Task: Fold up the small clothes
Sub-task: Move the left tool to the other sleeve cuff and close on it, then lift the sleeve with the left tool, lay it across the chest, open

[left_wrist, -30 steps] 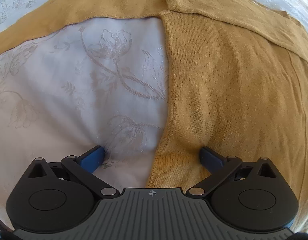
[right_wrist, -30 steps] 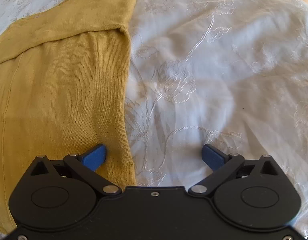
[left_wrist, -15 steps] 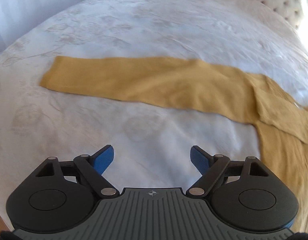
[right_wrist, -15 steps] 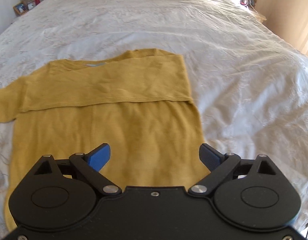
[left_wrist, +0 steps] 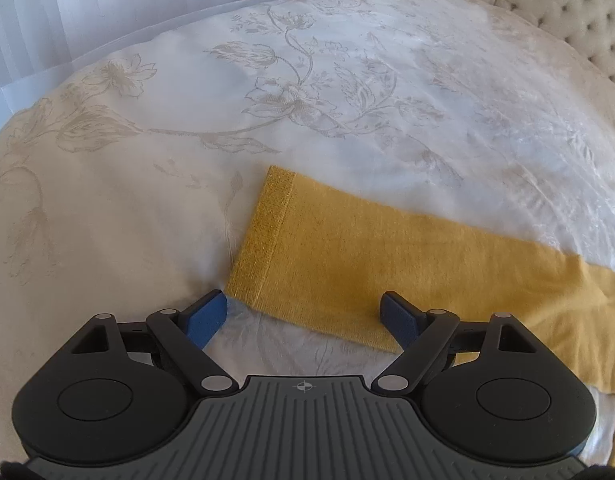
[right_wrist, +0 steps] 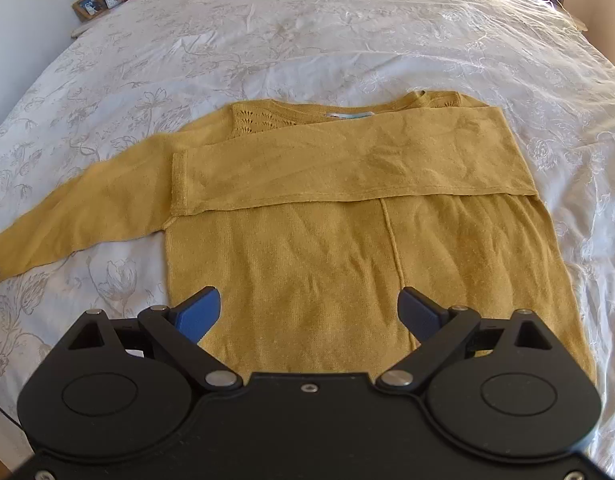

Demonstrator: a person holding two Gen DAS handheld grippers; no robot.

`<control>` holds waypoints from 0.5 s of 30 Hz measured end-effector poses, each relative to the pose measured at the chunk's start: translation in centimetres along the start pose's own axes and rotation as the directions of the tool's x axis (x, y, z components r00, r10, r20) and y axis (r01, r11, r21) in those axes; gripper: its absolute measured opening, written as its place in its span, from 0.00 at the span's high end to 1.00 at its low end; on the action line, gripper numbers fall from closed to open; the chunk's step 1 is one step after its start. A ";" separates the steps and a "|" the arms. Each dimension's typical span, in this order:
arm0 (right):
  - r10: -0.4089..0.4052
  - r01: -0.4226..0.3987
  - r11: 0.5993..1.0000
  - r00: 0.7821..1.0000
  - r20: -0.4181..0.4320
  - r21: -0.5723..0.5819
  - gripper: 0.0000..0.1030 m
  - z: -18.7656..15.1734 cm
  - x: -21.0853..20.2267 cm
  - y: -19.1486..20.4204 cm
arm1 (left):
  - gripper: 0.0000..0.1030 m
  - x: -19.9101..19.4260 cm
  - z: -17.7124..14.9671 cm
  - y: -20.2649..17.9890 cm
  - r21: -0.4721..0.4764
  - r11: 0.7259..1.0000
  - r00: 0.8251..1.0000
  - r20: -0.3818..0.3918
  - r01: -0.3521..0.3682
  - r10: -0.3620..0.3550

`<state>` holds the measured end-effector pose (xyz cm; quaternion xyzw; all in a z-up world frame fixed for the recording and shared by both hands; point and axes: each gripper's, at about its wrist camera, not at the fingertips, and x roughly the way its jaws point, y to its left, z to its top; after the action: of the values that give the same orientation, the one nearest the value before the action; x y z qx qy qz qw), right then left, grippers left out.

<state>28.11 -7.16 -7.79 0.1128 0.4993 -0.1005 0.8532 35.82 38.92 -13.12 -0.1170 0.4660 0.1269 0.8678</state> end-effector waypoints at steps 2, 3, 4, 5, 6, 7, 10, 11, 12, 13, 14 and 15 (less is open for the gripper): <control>-0.006 0.006 1.000 1.000 -0.009 -0.014 0.07 0.2 0.2 0.6 | 0.18 0.8 0.3 0.2 -0.015 1.000 1.000 0.003 0.003 -0.003; -0.008 0.008 1.000 1.000 -0.013 -0.021 0.07 0.3 0.4 0.9 | 0.17 1.0 0.4 0.3 -0.022 1.000 1.000 0.006 0.005 -0.005; -0.009 0.009 1.000 1.000 -0.017 -0.027 0.07 0.5 0.5 1.1 | 0.17 1.3 0.5 0.3 -0.029 1.000 1.000 0.013 0.009 -0.008; -0.009 0.009 0.999 1.000 -0.021 -0.032 0.07 0.6 0.6 1.3 | 0.18 1.5 0.5 0.4 -0.036 0.999 1.000 0.023 0.012 -0.011; -0.009 0.008 0.999 1.000 -0.023 -0.036 0.07 0.7 0.6 1.5 | 0.18 1.6 0.5 0.4 -0.042 0.999 0.999 0.030 0.012 -0.010; -0.009 0.008 0.999 1.000 -0.023 -0.038 0.07 0.7 0.6 1.6 | 0.18 1.5 0.5 0.4 -0.048 0.999 0.999 0.040 0.011 -0.009; -0.004 0.003 0.999 1.000 -0.028 -0.043 0.07 0.8 0.7 2.0 | 0.48 1.4 0.5 0.2 -0.042 0.999 0.998 0.068 -0.007 0.010; -0.002 0.001 0.999 1.000 -0.031 -0.047 0.07 0.7 0.8 2.0 | 0.56 1.2 0.5 0.2 -0.034 0.999 0.997 0.069 -0.013 0.016; -0.001 -0.001 0.999 0.999 -0.035 -0.052 0.07 0.7 0.9 2.1 | 0.70 1.1 0.6 0.3 -0.033 0.999 0.998 0.067 -0.005 0.007; 0.003 -0.005 0.998 0.999 -0.041 -0.057 0.07 0.6 1.0 2.1 | 0.85 1.0 0.7 0.6 -0.045 0.999 0.998 0.066 0.028 -0.025; 0.007 -0.010 0.998 0.999 -0.047 -0.063 0.07 0.5 1.1 2.2 | 0.89 0.8 0.9 0.9 -0.067 0.996 0.996 0.063 0.065 -0.060; 0.011 -0.014 0.998 0.999 -0.052 -0.068 0.07 0.4 1.2 2.2 | 0.89 0.5 1.0 1.2 -0.091 0.992 0.994 0.066 0.087 -0.081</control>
<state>29.65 -5.22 -8.48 0.0894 0.5234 -0.0753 0.8441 36.48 40.42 -13.05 -0.1731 0.4268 0.1155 0.8801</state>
